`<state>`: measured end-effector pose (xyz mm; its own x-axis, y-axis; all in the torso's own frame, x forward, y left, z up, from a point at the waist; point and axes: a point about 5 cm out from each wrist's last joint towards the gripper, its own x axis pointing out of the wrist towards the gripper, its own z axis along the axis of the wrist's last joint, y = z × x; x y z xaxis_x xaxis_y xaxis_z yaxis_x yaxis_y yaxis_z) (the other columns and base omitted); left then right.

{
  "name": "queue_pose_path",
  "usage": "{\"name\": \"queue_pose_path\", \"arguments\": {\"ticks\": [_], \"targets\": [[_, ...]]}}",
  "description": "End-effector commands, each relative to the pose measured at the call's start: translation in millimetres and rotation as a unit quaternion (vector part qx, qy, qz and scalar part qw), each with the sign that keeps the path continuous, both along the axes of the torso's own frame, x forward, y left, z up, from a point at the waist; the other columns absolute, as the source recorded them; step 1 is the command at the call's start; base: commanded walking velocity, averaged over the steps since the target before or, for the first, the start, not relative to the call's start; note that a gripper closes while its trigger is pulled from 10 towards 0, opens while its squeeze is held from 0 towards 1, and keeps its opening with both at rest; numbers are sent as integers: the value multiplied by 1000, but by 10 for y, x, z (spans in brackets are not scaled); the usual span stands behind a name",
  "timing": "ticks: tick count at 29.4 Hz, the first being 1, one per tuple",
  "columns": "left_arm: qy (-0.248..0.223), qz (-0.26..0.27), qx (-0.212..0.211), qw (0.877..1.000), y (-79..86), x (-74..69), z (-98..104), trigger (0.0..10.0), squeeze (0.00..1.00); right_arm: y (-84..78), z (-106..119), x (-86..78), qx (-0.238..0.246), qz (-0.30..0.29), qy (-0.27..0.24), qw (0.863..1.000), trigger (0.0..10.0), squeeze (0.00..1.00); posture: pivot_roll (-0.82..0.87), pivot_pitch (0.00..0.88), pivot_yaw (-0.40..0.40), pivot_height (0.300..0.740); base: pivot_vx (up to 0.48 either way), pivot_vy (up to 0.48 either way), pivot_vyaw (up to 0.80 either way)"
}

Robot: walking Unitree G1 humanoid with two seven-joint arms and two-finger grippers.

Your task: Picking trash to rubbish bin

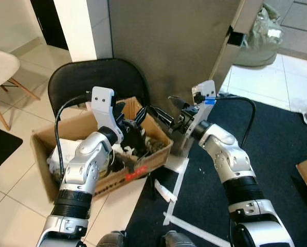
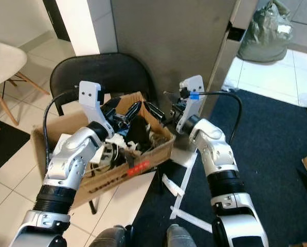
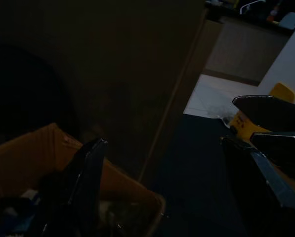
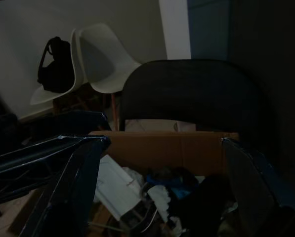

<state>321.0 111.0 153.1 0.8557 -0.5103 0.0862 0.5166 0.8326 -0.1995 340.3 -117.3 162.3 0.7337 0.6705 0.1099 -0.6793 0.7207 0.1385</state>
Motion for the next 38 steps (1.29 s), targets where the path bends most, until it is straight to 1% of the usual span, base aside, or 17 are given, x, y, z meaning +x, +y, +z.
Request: {"name": "queue_pose_path", "arguments": {"ticks": [1, 38], "targets": [[4, -2, 13, 1000, 11, -11, -45, 10000, 0, -13, -23, 3, -4, -4, 2, 1000, 10000, 0, -57, 0, -12, 740, -446, 0, 0], [1, -8, 7, 1000, 8, -10, -41, 10000, 0, -16, -14, 9, -5, -3, 1, 1000, 10000, 0, -57, 0, -11, 740, -446, 0, 0]]}}
